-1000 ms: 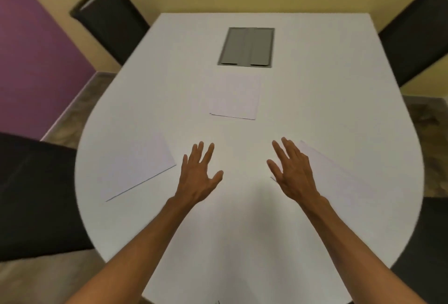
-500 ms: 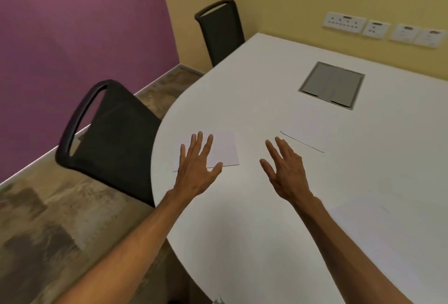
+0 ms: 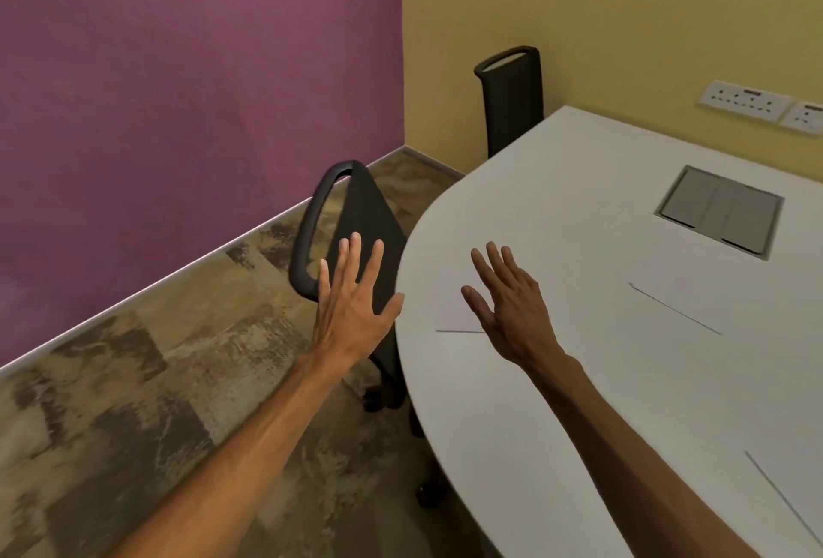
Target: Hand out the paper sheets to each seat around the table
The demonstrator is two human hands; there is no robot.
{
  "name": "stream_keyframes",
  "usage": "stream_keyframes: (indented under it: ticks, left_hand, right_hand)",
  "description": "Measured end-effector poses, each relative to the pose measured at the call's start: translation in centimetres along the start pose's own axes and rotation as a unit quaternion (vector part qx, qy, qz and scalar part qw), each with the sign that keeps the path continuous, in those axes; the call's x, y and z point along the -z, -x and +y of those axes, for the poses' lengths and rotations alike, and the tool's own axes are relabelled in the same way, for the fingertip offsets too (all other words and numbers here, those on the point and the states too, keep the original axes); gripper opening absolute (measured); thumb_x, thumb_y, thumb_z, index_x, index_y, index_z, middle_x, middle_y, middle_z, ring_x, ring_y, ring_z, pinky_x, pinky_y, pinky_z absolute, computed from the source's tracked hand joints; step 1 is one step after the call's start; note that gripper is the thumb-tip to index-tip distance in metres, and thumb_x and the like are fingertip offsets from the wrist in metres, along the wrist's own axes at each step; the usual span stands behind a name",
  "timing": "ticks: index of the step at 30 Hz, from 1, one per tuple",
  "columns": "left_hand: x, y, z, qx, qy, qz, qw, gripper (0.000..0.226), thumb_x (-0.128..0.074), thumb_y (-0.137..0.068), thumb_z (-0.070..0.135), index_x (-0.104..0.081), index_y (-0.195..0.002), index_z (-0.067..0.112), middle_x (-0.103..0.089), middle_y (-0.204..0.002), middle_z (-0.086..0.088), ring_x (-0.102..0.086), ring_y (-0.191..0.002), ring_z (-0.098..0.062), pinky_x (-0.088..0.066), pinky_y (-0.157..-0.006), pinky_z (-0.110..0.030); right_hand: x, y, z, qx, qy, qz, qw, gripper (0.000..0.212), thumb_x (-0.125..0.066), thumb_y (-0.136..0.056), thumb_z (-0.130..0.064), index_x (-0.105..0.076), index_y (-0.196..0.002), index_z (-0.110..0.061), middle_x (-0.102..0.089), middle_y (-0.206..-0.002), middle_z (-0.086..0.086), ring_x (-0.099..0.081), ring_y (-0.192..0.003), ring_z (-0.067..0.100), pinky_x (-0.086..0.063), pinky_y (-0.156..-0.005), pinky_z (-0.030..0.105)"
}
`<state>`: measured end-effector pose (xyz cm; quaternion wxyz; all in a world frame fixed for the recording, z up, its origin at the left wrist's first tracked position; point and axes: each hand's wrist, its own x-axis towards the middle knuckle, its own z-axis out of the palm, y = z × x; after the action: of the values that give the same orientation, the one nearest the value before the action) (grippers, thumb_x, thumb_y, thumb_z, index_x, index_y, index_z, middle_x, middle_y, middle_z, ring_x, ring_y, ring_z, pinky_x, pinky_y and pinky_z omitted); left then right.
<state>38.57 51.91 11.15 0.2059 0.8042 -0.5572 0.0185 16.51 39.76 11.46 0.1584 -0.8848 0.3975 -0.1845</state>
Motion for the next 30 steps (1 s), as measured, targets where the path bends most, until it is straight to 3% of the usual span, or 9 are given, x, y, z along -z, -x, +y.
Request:
stream_keyframes:
  ticks: [16, 26, 30]
  left_hand:
    - [10.8, -0.2, -21.0, 0.089, 0.008, 0.061, 0.994, 0.082, -0.047, -0.098, 0.058, -0.002, -0.162, 0.031, 0.014, -0.170, -0.006, 0.019, -0.155, -0.020, 0.005, -0.125, -0.053]
    - [10.9, -12.3, -34.6, 0.070, -0.099, 0.025, 0.992, 0.083, -0.034, -0.097, 0.065, 0.001, -0.162, 0.028, 0.011, -0.169, -0.007, 0.015, -0.155, -0.020, 0.023, -0.119, -0.055]
    - [10.9, -17.9, -39.2, 0.050, -0.105, -0.009, 0.993, 0.084, -0.034, -0.096, 0.067, 0.002, -0.162, 0.028, 0.016, -0.168, -0.008, 0.019, -0.154, -0.021, 0.023, -0.118, -0.058]
  right_hand:
    - [-9.2, -12.9, -22.7, 0.140, 0.016, -0.012, 0.990, 0.064, -0.029, -0.104, -0.057, -0.012, -0.161, -0.033, -0.002, -0.170, 0.000, 0.006, -0.156, 0.017, -0.012, -0.126, 0.043]
    - [-17.0, -27.4, -28.1, 0.123, 0.014, 0.010, 0.992, 0.064, -0.033, -0.105, -0.053, -0.020, -0.160, -0.024, -0.006, -0.169, 0.002, 0.005, -0.156, 0.018, -0.006, -0.127, 0.043]
    - [-19.3, -33.0, -29.6, 0.098, 0.037, 0.000, 0.995, 0.065, -0.031, -0.105, -0.054, -0.015, -0.161, -0.025, 0.001, -0.170, 0.004, 0.010, -0.156, 0.020, 0.000, -0.127, 0.048]
